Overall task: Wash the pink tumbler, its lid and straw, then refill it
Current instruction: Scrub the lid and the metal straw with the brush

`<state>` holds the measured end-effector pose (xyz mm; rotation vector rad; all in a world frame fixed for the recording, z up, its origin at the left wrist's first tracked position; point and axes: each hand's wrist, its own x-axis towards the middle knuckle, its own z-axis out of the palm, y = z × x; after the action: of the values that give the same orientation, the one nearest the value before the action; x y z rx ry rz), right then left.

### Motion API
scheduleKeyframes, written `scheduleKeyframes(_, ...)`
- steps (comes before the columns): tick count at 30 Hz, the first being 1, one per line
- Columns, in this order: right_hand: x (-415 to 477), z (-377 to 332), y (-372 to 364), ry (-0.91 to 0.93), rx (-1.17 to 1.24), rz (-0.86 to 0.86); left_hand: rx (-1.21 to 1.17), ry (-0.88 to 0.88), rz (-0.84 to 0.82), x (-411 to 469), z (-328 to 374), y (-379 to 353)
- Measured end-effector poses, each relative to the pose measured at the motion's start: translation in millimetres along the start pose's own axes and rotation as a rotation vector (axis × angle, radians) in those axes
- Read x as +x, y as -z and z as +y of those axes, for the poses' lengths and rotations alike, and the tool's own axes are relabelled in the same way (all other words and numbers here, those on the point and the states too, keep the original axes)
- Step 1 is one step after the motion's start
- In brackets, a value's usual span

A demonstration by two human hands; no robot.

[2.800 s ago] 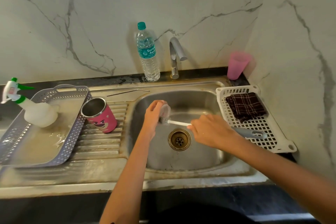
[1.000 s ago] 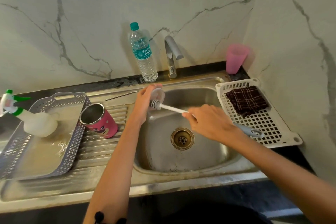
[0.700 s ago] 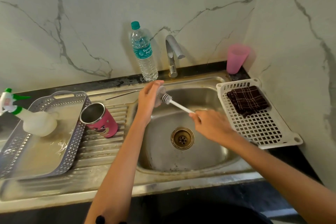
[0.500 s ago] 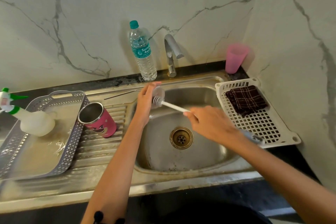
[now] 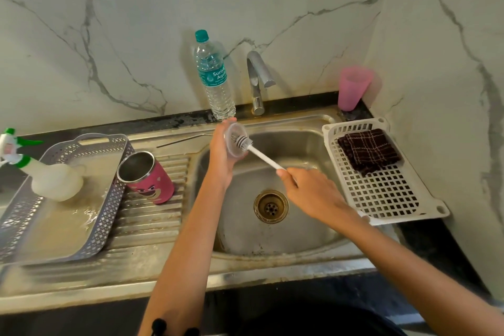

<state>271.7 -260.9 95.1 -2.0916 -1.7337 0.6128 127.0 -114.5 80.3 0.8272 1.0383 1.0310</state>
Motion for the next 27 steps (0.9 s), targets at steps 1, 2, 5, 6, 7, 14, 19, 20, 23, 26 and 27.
scheduleKeyframes(1,1,1,0,-0.01,0.015,0.016,-0.072,0.051,0.007,0,-1,1)
scheduleKeyframes(2,1,3,-1,-0.022,0.032,0.028,-0.153,0.088,0.016,0,-3,3)
scheduleKeyframes(5,-1,8,-7,-0.048,0.072,0.028,-0.337,0.123,0.041,4,-15,11)
scheduleKeyframes(6,-2,8,-9,-0.046,0.082,0.028,-0.362,0.135,0.04,5,-18,14)
scheduleKeyframes(7,-4,7,-11,-0.041,0.091,0.032,-0.372,0.144,0.035,6,-20,15)
scheduleKeyframes(14,-1,-6,-27,0.004,0.075,0.04,-0.426,0.235,0.134,7,-22,5)
scheduleKeyframes(19,0,-7,-38,0.018,-0.01,0.075,-0.332,0.26,0.221,14,-20,-1)
scheduleKeyframes(20,-1,-8,-39,0.019,-0.014,0.081,-0.284,0.251,0.234,15,-22,-2)
scheduleKeyframes(23,6,-15,-41,0.002,0.001,0.093,-0.135,0.224,0.257,16,-28,-8)
scheduleKeyframes(26,10,-18,-42,-0.002,0.02,0.072,-0.105,0.2,0.323,16,-23,-10)
scheduleKeyframes(27,8,-17,-43,0.001,0.021,0.059,-0.115,0.198,0.352,20,-21,-7)
